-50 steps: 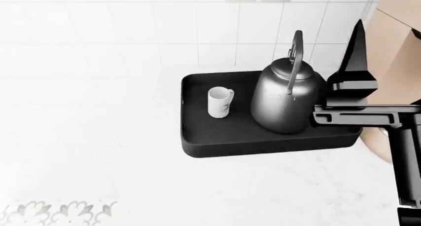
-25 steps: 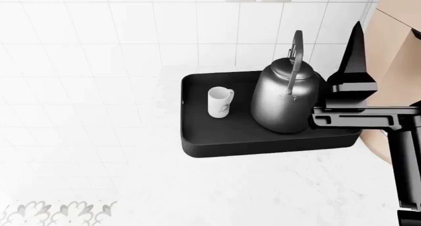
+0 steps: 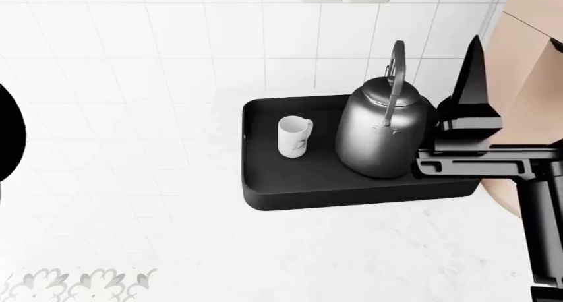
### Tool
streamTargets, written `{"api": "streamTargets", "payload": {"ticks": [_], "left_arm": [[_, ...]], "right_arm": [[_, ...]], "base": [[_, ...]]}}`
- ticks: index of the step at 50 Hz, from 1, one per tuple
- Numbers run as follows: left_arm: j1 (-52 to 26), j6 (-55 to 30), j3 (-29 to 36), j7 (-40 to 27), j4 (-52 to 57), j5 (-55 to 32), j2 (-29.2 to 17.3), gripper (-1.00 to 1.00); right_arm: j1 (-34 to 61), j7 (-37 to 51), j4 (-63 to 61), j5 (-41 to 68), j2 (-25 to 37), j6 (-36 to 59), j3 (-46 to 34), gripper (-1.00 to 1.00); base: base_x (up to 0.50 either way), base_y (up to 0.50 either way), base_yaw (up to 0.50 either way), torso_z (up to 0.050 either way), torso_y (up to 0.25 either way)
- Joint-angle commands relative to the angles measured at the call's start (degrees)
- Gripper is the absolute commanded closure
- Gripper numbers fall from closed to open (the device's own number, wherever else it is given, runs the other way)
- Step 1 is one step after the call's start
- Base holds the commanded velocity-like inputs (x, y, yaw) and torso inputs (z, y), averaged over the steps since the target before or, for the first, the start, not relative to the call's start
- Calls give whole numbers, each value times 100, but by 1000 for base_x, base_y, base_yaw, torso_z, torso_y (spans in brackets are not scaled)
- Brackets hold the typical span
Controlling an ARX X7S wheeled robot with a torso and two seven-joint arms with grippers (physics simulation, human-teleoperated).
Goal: Pick the kettle from the counter and place it on the tray. Then pick the mug from the cabinet and place it on the tray. Then close the cabinet doors.
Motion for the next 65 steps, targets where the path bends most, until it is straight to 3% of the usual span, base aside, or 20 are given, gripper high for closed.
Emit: {"api": "streamTargets", "payload": {"ticks": [1,17,22,28,36,45,50,56,65], "left_arm": [[-923,-135,-350,-917,-651,-1194,614,-100],[-896,746,-895,-3382,-2208,-5013,607,-100],[-773,1209,-627,-3590,-2580,-5651,587,-100],[-822,1383,-287,-3602,-3009,-6248,572,-100],[-924,1815,516,-3550,-3411,-6030,546,-100],[-1024,2495,1122,-3005,-3925,-6185,547,-100],[-1018,2708,1305,-2446,-4332,-6450,543,-100],[-1037,2900,1620,-2038,-4953,-6556,542,-100],[-892,2811,2228,-1681,-5584,-6597,549,-100]], "right_arm": [[13,44,-44,0,3,42,-10,-100],[46,7,-83,-66,100,-33,-145,-100],[28,-14,-72,-129,124,-95,-210,-100],[49,-30,-84,-163,157,-142,-278,-100],[112,-59,-96,-270,254,-266,-461,-100],[348,-69,-107,-414,336,-447,-853,-100],[1146,4,-111,-511,303,-723,-1764,-100],[2646,421,-112,-873,-90,-1419,-3752,-100],[2715,471,-113,-1109,-114,-1425,-3843,-100]], "base": [[0,0,0,0,0],[0,0,0,1,2],[0,0,0,2,0],[0,0,0,2,0],[0,0,0,1,0],[0,0,0,0,0],[0,0,0,0,0],[0,0,0,0,0],[0,0,0,1,0]]}}
